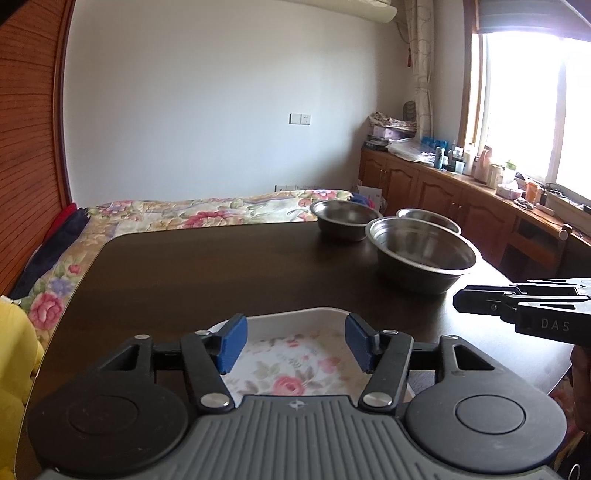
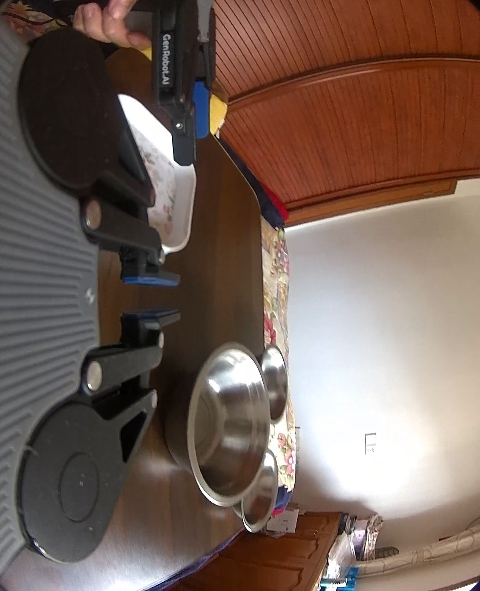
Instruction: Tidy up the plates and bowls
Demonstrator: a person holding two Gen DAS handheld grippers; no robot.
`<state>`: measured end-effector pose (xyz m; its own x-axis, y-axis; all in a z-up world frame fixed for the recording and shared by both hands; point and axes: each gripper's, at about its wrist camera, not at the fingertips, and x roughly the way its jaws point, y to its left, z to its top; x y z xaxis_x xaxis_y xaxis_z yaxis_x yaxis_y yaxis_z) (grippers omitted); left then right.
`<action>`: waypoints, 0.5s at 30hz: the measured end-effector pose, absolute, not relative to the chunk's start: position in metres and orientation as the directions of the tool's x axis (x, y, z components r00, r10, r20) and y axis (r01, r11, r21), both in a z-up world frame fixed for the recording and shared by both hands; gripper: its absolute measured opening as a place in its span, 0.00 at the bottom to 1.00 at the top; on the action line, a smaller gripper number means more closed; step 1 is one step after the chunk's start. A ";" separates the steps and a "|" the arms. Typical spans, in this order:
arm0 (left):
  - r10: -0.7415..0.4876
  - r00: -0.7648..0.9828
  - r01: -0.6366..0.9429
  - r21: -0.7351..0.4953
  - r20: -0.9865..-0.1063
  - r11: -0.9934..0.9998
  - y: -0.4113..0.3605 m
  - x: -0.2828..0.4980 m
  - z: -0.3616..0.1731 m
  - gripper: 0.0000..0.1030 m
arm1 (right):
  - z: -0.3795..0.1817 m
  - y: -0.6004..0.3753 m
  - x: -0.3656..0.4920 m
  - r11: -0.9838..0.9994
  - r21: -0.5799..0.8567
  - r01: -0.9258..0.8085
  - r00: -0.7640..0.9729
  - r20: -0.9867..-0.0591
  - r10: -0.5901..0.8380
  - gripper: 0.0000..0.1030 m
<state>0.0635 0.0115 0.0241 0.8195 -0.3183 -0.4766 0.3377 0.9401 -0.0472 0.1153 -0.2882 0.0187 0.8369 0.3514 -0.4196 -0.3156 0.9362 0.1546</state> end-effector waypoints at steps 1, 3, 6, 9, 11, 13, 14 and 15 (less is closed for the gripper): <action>-0.321 0.820 0.341 -0.047 -0.474 0.939 0.009 0.064 0.025 0.63 | 0.020 -0.292 0.116 0.938 0.154 -0.310 0.840 -0.418 0.346 0.15; -0.326 0.821 0.344 -0.049 -0.470 0.938 0.004 0.067 0.026 0.65 | 0.021 -0.298 0.117 0.943 0.148 -0.298 0.848 -0.413 0.333 0.15; -0.334 0.820 0.352 -0.053 -0.465 0.935 -0.006 0.069 0.027 0.68 | 0.023 -0.309 0.120 0.951 0.135 -0.279 0.860 -0.406 0.310 0.15; -0.342 0.818 0.359 -0.054 -0.462 0.932 -0.017 0.073 0.027 0.73 | 0.025 -0.319 0.125 0.957 0.120 -0.263 0.868 -0.403 0.289 0.16; -0.347 0.817 0.365 -0.052 -0.460 0.930 -0.024 0.075 0.026 0.77 | 0.025 -0.328 0.129 0.963 0.114 -0.244 0.877 -0.399 0.269 0.29; -0.359 0.811 0.378 -0.055 -0.463 0.924 -0.032 0.080 0.025 0.77 | 0.025 -0.336 0.132 0.966 0.119 -0.227 0.883 -0.393 0.256 0.48; -0.364 0.807 0.383 -0.058 -0.465 0.922 -0.035 0.083 0.024 0.79 | 0.025 -0.340 0.134 0.967 0.122 -0.223 0.885 -0.391 0.254 0.49; -0.369 0.804 0.387 -0.061 -0.465 0.920 -0.038 0.085 0.024 0.79 | 0.024 -0.343 0.136 0.969 0.120 -0.215 0.888 -0.390 0.245 0.49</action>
